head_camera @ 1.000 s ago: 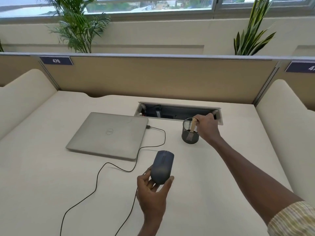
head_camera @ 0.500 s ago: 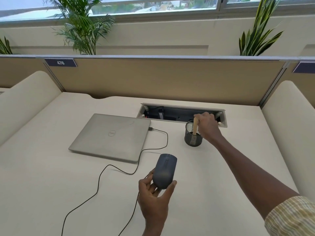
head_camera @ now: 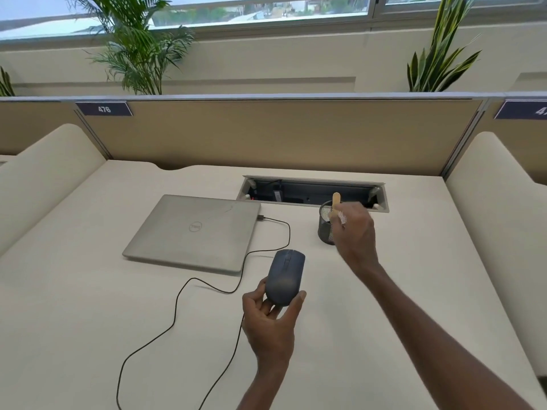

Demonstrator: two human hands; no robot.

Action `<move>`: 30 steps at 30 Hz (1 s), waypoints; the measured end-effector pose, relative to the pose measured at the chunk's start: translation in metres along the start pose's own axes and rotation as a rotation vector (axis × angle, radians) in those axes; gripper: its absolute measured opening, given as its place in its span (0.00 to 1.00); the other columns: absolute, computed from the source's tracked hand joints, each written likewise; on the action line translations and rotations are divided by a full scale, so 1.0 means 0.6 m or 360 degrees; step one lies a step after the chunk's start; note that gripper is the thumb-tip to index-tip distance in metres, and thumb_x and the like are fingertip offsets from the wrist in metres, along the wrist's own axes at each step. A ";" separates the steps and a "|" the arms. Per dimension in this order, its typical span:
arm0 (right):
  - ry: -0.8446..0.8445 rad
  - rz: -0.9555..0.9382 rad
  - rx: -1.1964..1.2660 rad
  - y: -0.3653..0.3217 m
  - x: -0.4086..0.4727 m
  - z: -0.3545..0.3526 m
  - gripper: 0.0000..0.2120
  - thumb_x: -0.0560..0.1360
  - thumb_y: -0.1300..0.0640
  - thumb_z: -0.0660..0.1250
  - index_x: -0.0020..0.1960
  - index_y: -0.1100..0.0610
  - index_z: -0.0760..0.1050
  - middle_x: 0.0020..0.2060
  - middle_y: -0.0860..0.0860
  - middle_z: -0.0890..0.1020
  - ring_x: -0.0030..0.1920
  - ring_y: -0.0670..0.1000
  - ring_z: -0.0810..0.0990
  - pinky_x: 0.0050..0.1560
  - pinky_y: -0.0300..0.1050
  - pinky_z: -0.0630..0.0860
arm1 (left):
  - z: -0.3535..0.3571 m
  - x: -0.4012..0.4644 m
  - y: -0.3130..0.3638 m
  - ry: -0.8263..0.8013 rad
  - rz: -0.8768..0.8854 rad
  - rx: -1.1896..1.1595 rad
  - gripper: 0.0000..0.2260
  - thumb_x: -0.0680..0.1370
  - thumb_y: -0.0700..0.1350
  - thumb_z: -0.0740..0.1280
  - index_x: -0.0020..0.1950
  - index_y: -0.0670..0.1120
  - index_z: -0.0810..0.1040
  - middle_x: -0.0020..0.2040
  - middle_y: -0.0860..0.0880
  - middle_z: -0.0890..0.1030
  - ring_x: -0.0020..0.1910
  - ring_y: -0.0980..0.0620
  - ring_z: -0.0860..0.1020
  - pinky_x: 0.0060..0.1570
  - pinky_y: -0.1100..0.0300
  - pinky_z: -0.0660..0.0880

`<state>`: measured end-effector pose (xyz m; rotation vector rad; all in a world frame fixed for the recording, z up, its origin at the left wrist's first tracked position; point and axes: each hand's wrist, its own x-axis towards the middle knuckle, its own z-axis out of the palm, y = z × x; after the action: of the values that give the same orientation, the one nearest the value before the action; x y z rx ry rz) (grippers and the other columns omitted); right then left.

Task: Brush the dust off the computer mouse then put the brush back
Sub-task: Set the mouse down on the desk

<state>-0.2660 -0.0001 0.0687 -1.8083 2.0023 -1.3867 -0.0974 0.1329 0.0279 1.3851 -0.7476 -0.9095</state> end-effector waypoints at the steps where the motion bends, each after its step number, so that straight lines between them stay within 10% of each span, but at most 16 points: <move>1: -0.0031 0.0086 0.0103 -0.022 -0.030 -0.010 0.05 0.78 0.61 0.69 0.50 0.62 0.83 0.43 0.57 0.84 0.43 0.56 0.79 0.46 0.43 0.72 | 0.000 0.000 0.002 0.0008 0.0014 -0.0007 0.26 0.62 0.33 0.83 0.52 0.46 0.74 0.60 0.44 0.83 0.49 0.57 0.86 0.49 0.63 0.83; 7: -0.0395 0.0701 0.0586 -0.115 -0.177 -0.036 0.20 0.74 0.47 0.74 0.61 0.58 0.82 0.52 0.50 0.87 0.47 0.44 0.84 0.47 0.32 0.76 | -0.010 0.000 0.012 0.0000 0.0102 -0.0010 0.26 0.63 0.36 0.84 0.53 0.50 0.74 0.62 0.42 0.82 0.51 0.59 0.86 0.51 0.58 0.84; 16: -0.0417 0.0810 0.0845 -0.147 -0.223 -0.031 0.17 0.73 0.59 0.76 0.61 0.55 0.82 0.39 0.31 0.81 0.41 0.32 0.83 0.41 0.28 0.78 | -0.035 -0.006 0.015 -0.0184 0.0040 0.0028 0.25 0.66 0.36 0.82 0.56 0.49 0.74 0.59 0.46 0.82 0.50 0.62 0.85 0.50 0.62 0.83; 23: -0.0468 0.0932 0.0803 -0.112 -0.253 -0.016 0.17 0.74 0.63 0.75 0.62 0.59 0.81 0.41 0.34 0.83 0.42 0.35 0.83 0.44 0.31 0.78 | -0.074 0.009 0.002 -0.0471 -0.0031 0.0292 0.16 0.80 0.36 0.64 0.63 0.50 0.81 0.54 0.60 0.83 0.51 0.72 0.79 0.47 0.76 0.73; 30: -0.0542 0.1069 0.0739 -0.080 -0.300 0.010 0.20 0.74 0.63 0.73 0.66 0.58 0.79 0.55 0.48 0.85 0.50 0.47 0.85 0.47 0.34 0.77 | -0.099 0.008 -0.043 -0.0553 -0.0334 0.0349 0.17 0.81 0.37 0.60 0.60 0.51 0.85 0.57 0.55 0.85 0.60 0.56 0.81 0.58 0.59 0.75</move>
<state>-0.1754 0.1528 0.0122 -0.9609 1.6835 -1.1053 -0.0456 0.1585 -0.0020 1.5369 -1.0003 -1.2844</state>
